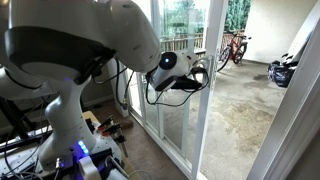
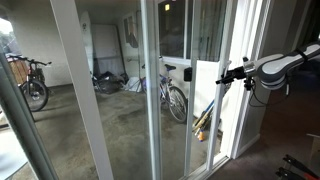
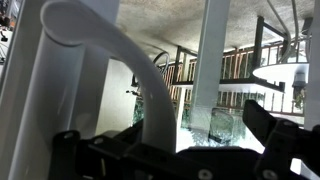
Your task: Open the sliding door
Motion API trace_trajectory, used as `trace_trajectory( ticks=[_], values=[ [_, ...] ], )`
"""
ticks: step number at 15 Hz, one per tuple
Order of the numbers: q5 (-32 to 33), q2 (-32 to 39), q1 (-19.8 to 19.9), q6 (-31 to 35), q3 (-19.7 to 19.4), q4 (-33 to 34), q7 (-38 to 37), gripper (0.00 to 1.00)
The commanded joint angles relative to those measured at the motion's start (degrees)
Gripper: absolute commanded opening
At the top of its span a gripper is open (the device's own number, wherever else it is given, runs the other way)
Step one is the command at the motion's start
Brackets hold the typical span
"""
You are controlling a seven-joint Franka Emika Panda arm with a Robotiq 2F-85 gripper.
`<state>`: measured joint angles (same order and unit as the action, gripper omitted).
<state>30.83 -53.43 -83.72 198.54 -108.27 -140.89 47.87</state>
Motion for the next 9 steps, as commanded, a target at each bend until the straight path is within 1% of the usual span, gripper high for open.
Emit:
trace_trajectory(
  ticks=[1,4,5,6,7,8,9],
  values=[
    [-4.92,-2.92,-0.58,0.01,5.67,4.53,6.93,1.0],
    [-6.77,-3.69,1.21,0.0,7.48,3.67,10.05,1.0],
    [-3.98,-1.41,0.39,-0.02,5.96,2.76,5.7,1.0],
    [-5.0,-0.1,-0.11,-0.04,5.53,1.74,5.41,1.0],
    [-8.76,4.21,-3.63,-0.18,3.36,-3.03,2.82,1.0],
    [-8.84,1.79,-4.05,-1.7,3.44,-4.05,2.3,1.0],
    [-6.05,-0.97,1.89,-0.67,3.25,-1.97,4.78,1.0]
  ],
)
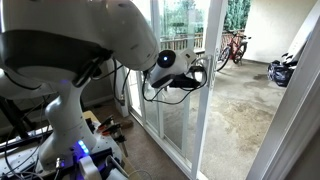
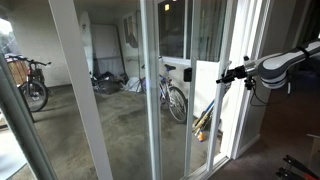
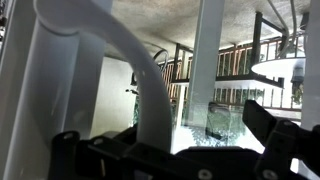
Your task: Open the sliding door
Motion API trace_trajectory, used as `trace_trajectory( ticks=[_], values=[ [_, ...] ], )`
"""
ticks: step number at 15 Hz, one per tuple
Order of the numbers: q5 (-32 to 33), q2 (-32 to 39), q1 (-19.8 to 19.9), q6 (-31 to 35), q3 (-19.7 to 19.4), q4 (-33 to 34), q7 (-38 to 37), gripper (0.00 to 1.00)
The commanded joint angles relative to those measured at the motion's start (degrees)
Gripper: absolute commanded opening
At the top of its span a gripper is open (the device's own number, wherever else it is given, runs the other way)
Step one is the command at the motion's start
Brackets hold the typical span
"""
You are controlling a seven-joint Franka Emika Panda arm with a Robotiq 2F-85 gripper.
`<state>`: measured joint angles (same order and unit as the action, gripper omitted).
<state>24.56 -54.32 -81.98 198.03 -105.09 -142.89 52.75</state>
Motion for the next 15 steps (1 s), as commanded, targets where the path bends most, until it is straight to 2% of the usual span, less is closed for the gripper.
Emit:
trace_trajectory(
  ticks=[1,10,12,15],
  values=[
    [-0.14,0.08,-0.63,0.01,-0.5,0.19,-0.32,1.0],
    [-0.29,0.23,-3.27,-0.27,-0.64,-0.87,-1.14,1.0],
    [1.14,0.07,-0.66,-0.14,0.06,0.67,-0.12,1.0],
    [3.53,-0.82,0.4,0.64,1.21,0.54,0.53,1.0]
  ],
)
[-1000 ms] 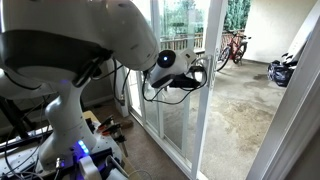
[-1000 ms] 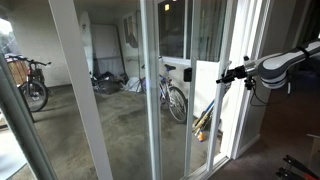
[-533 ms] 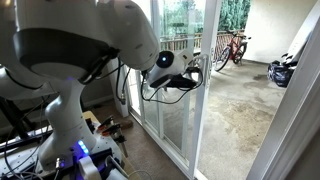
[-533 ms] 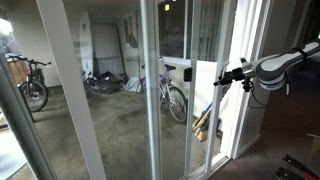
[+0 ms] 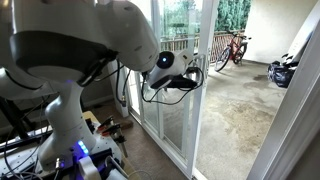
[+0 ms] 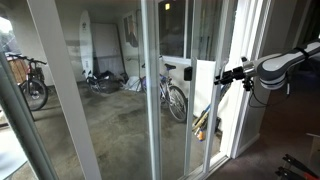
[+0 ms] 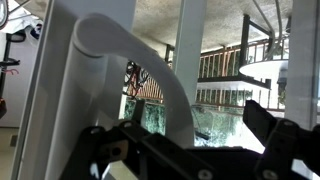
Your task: Open the sliding door
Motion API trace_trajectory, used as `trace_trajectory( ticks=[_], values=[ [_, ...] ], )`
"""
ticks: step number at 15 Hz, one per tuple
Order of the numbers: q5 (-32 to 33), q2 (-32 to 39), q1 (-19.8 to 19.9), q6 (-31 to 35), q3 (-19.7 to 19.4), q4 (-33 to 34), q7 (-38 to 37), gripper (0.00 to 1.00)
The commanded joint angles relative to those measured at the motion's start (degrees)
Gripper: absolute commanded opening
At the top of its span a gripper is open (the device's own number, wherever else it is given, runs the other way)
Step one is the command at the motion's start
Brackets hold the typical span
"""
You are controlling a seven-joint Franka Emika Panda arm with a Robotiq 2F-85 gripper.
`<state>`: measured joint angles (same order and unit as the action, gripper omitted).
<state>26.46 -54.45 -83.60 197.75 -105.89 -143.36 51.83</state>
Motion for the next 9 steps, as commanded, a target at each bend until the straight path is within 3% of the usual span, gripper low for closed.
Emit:
trace_trajectory(
  ticks=[1,9],
  values=[
    [2.44,-0.77,1.76,0.85,2.57,1.23,1.69,1.0],
    [4.54,-2.34,1.38,0.75,2.61,1.86,2.96,1.0]
  ],
)
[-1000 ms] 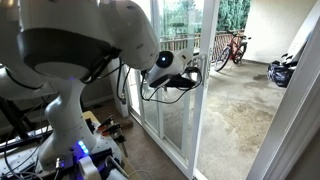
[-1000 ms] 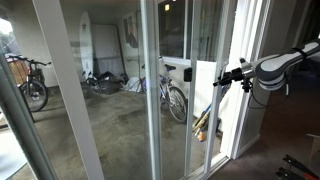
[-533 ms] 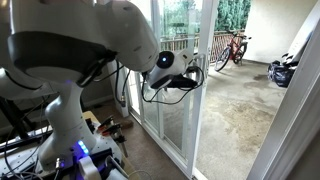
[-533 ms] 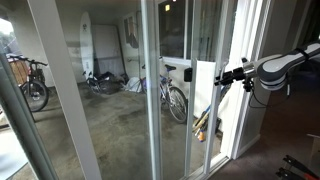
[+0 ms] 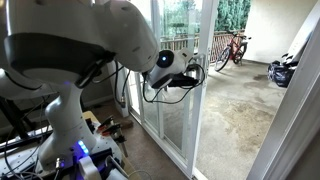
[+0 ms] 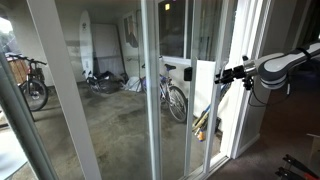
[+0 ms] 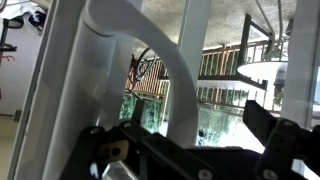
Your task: Open the sliding door
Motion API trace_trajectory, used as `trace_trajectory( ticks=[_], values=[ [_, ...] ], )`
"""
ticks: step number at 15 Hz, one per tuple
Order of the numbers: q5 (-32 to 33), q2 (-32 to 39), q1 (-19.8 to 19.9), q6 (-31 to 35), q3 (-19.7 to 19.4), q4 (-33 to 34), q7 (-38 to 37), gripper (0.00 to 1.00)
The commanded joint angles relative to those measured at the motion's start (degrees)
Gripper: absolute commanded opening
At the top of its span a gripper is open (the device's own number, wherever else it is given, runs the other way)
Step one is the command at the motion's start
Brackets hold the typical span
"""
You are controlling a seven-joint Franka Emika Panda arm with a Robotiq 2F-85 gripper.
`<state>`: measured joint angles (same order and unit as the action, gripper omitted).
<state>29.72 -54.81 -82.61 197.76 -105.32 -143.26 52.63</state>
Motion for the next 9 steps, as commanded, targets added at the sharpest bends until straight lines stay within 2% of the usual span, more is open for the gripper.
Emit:
trace_trajectory(
  ticks=[1,2,3,4,8,9],
  values=[
    [1.76,-3.54,1.33,0.74,2.64,2.38,2.09,1.0],
    [-3.4,-5.51,2.53,0.6,4.48,2.1,5.47,1.0],
    [-4.29,-6.47,2.82,0.69,4.76,1.82,5.02,1.0],
    [-2.21,-6.08,2.63,0.98,3.75,1.68,-0.38,1.0],
    [-4.1,-7.66,4.16,0.45,3.72,1.04,-3.71,1.0],
    [-8.97,-9.1,5.23,0.09,5.23,0.31,0.22,1.0]
  ],
)
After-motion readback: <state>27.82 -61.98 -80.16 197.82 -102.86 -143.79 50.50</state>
